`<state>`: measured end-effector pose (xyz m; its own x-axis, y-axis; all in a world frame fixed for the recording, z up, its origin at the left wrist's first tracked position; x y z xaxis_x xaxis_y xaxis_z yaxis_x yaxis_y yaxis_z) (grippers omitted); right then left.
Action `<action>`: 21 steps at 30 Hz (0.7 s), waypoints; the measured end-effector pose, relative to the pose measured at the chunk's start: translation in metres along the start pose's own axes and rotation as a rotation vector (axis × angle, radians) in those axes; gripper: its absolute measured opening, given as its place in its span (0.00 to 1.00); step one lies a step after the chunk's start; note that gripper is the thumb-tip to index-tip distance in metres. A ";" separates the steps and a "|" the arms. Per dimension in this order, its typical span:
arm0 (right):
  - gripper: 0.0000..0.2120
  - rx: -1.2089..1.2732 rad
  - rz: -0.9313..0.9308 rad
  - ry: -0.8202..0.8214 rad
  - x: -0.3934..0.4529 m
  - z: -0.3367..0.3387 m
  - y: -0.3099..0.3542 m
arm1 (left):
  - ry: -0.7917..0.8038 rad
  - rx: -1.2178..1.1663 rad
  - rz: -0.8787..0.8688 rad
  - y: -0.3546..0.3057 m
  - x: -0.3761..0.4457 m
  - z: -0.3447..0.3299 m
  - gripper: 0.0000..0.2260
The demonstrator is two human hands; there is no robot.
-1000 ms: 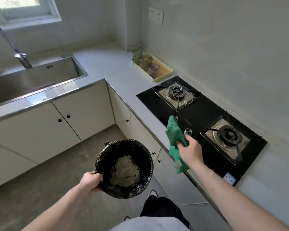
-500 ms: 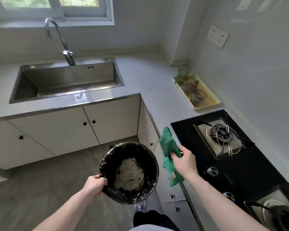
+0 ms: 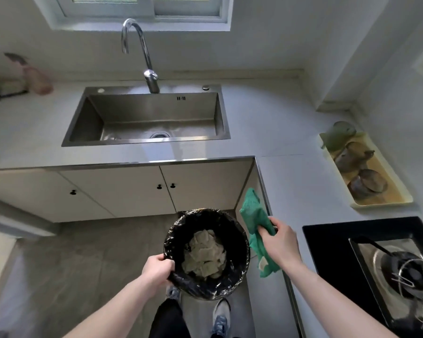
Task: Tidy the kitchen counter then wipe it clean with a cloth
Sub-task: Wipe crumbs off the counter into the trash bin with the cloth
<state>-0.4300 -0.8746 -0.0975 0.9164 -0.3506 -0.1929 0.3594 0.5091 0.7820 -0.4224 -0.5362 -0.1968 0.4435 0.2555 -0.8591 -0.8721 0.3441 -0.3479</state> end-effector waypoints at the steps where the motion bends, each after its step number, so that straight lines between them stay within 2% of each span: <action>1: 0.05 -0.007 0.000 0.011 0.008 -0.005 0.003 | -0.003 0.020 0.011 -0.004 0.009 0.003 0.07; 5: 0.04 -0.005 -0.032 0.024 0.035 -0.037 0.003 | 0.007 0.078 0.047 -0.026 0.054 0.015 0.10; 11: 0.06 -0.079 -0.124 0.034 0.078 -0.102 -0.039 | 0.015 0.193 0.097 -0.053 0.152 0.008 0.10; 13: 0.05 -0.103 -0.179 0.033 0.092 -0.130 -0.069 | 0.017 0.241 0.131 -0.052 0.199 -0.005 0.12; 16: 0.06 -0.109 -0.243 0.029 0.107 -0.166 -0.111 | 0.029 0.289 0.155 -0.048 0.254 -0.028 0.09; 21: 0.07 -0.149 -0.329 0.007 0.137 -0.228 -0.192 | 0.034 0.280 0.149 -0.037 0.353 -0.081 0.08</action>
<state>-0.3332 -0.8411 -0.4096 0.7487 -0.5095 -0.4241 0.6562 0.4790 0.5830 -0.2505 -0.5319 -0.5173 0.3037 0.2934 -0.9065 -0.8342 0.5415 -0.1042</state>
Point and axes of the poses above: each hand's wrist, its own x-axis towards the middle knuckle, its own z-axis out of the back of the hand, y = z × x, the point moved 5 cm from there along x, towards the middle knuckle, and after that the axes turned 10 degrees about z, right-handed, at the moved point
